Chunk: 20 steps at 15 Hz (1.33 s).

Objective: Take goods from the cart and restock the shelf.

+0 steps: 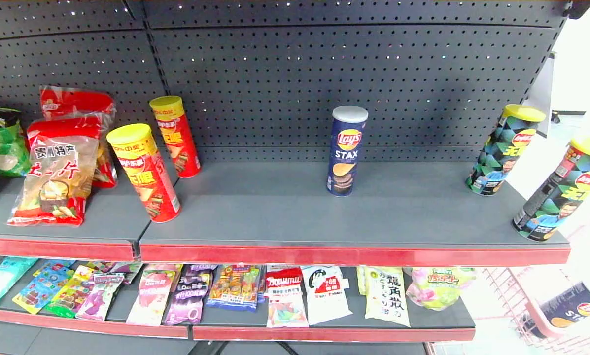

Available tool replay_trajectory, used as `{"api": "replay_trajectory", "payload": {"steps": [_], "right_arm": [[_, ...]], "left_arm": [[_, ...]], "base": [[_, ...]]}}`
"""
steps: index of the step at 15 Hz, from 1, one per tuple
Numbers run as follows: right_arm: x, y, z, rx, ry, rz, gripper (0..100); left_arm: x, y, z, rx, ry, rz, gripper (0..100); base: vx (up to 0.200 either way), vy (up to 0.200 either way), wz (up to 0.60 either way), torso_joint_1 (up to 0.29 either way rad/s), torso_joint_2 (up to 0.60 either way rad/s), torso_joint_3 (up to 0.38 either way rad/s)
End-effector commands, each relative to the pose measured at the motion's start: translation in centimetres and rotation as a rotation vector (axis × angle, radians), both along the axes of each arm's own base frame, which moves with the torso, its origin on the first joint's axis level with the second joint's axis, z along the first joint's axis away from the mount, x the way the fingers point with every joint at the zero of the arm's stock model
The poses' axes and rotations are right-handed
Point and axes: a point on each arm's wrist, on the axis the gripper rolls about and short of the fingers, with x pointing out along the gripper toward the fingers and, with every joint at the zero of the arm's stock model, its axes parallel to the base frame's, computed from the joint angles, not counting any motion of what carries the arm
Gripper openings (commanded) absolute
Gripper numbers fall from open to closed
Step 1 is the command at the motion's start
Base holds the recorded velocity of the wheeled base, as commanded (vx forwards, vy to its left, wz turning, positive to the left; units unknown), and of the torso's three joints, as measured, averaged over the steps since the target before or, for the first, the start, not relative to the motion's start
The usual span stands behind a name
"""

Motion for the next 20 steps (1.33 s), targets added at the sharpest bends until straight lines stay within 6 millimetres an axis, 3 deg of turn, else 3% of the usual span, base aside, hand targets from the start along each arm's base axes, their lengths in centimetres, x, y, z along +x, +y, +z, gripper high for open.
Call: {"api": "replay_trajectory", "payload": {"steps": [1,20], "right_arm": [[0.00,0.00,0.01,0.000,0.000,0.000,100],[0.00,0.06,0.01,0.000,0.000,0.031,100]], "left_arm": [[0.02,0.00,0.02,0.001,0.003,0.001,100],[0.00,0.00,-0.02,-0.002,0.000,0.001,100]], "base": [[0.000,-0.200,0.00,0.017,0.00,-0.002],[0.000,-0.200,0.00,0.003,0.00,0.004]]}}
